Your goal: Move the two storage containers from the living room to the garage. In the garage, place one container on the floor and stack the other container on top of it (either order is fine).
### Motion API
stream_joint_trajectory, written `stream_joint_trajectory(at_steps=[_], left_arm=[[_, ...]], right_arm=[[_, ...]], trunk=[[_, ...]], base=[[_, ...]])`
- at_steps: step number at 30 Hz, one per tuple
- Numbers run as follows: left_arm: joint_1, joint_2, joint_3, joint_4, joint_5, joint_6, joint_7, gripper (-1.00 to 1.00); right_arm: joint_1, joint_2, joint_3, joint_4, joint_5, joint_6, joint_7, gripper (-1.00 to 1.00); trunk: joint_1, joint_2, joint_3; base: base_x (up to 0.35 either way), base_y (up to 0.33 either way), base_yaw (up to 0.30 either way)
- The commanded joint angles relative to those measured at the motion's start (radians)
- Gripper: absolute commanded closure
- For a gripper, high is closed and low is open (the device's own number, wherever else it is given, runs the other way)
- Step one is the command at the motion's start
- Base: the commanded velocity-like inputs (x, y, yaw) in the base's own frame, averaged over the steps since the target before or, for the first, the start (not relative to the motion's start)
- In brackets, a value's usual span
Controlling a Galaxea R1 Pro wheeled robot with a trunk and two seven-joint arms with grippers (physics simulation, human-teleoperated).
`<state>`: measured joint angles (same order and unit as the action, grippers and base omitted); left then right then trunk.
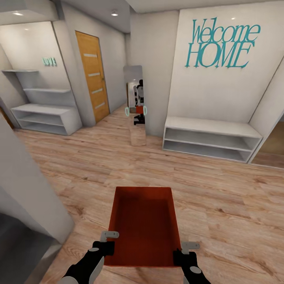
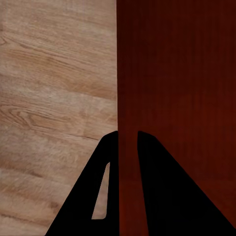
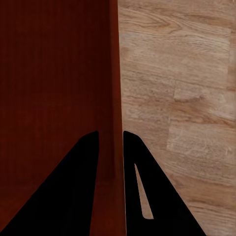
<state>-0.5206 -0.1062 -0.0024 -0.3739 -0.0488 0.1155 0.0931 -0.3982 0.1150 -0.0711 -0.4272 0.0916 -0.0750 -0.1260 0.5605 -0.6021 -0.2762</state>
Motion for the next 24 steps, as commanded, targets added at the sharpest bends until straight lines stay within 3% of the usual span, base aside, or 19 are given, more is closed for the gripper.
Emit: stream_joint_trajectory(at_steps=[1,24], left_arm=[[-0.001,-0.009,-0.010,-0.005,0.000,0.006,-0.030,1.00],[-0.001,-0.009,-0.010,-0.005,0.000,0.006,-0.030,1.00]], right_arm=[[0.000,0.002,-0.004,0.004,0.004,0.015,-0.018,1.00],[0.000,0.002,-0.004,0.004,0.004,0.015,-0.015,1.00]], trunk=[[0.001,-0.001,-0.001],[0.001,-0.001,-0.001]], base=[[0.333,0.000,0.000],[0.333,0.000,0.002]])
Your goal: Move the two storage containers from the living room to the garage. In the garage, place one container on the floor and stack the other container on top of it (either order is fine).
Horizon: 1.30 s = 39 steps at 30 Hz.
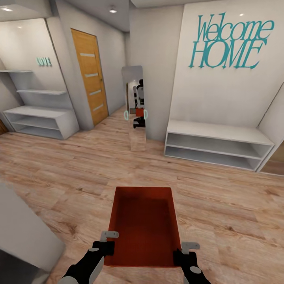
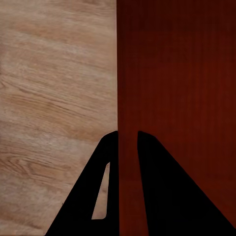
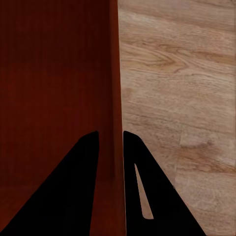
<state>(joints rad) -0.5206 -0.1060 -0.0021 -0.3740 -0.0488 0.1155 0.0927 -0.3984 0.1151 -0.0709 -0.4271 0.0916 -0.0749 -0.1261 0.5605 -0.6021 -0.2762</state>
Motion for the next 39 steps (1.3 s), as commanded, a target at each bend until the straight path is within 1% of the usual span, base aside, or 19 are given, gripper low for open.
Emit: stream_joint_trajectory(at_steps=[1,14,28,39], left_arm=[[-0.001,-0.009,-0.010,-0.005,0.000,0.006,-0.030,1.00],[-0.001,-0.009,-0.010,-0.005,0.000,0.006,-0.030,1.00],[-0.001,-0.009,-0.010,-0.005,0.000,0.006,-0.030,1.00],[-0.001,-0.009,-0.010,-0.005,0.000,0.006,-0.030,1.00]], right_arm=[[0.000,0.002,-0.004,0.004,0.004,0.015,-0.015,1.00],[0.000,0.002,-0.004,0.004,0.004,0.015,-0.015,1.00],[0.000,0.002,-0.004,0.004,0.004,0.015,-0.015,1.00],[0.000,0.002,-0.004,0.004,0.004,0.015,-0.015,1.00]], trunk=[[0.001,-0.001,-0.001],[0.001,-0.001,-0.001],[0.001,-0.001,-0.002],[0.001,-0.001,-0.002]], base=[[0.333,0.000,0.103],[0.333,0.000,0.229],[0.333,0.000,0.038],[0.333,0.000,0.226]])
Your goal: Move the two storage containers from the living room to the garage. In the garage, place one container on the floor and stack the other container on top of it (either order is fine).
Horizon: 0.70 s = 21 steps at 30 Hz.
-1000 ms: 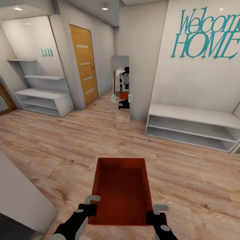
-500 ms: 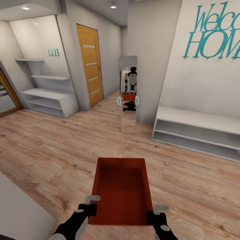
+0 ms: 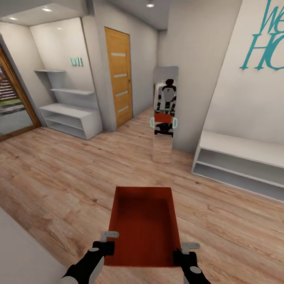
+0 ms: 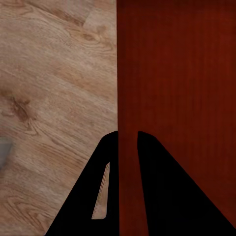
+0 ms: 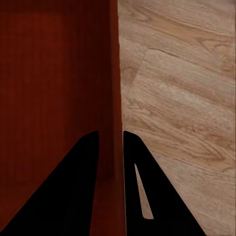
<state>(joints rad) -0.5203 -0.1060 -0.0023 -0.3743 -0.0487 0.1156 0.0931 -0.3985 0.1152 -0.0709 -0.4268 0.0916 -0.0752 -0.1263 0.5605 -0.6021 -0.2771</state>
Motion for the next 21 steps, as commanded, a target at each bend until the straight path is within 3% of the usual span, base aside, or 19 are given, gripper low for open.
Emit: stream_joint_trajectory(at_steps=[1,15,21], left_arm=[[-0.001,-0.009,-0.010,-0.005,0.000,0.006,-0.030,1.00],[-0.001,-0.009,-0.010,-0.005,0.000,0.006,-0.030,1.00],[-0.001,-0.009,-0.011,-0.005,0.000,0.008,-0.030,1.00]], right_arm=[[0.000,0.001,-0.004,0.003,0.004,0.015,-0.015,1.00],[0.000,0.001,-0.006,0.003,0.004,0.015,-0.015,1.00],[0.000,0.001,-0.006,0.003,0.004,0.015,-0.015,1.00]], trunk=[[0.001,-0.001,-0.001],[0.001,-0.001,-0.001],[0.001,-0.001,-0.001]], base=[[0.333,0.000,0.252],[0.333,0.000,0.251],[0.334,0.000,0.063]])
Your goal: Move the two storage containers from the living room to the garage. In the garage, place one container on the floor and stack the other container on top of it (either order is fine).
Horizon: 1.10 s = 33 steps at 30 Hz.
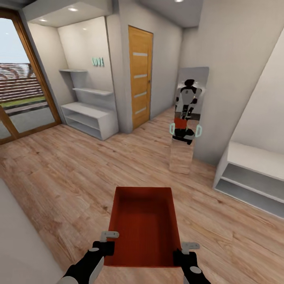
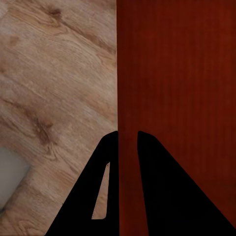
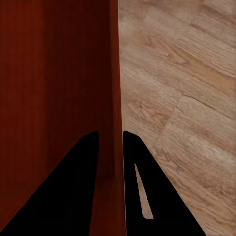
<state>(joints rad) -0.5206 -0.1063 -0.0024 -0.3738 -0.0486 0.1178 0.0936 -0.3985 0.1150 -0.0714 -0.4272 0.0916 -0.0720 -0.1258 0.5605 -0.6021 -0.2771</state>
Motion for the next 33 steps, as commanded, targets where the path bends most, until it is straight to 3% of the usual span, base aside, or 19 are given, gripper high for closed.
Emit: stream_joint_trajectory(at_steps=[1,33], left_arm=[[-0.001,-0.009,-0.011,-0.005,0.000,0.007,-0.030,1.00],[-0.001,-0.009,-0.011,-0.005,0.000,0.006,-0.030,1.00]], right_arm=[[0.000,0.002,-0.005,0.004,0.004,0.012,-0.015,1.00],[0.000,0.001,-0.005,0.004,0.004,0.012,-0.016,1.00]], trunk=[[0.001,-0.001,-0.001],[0.001,-0.001,-0.001]], base=[[0.336,0.000,0.005],[0.336,0.000,0.000]])
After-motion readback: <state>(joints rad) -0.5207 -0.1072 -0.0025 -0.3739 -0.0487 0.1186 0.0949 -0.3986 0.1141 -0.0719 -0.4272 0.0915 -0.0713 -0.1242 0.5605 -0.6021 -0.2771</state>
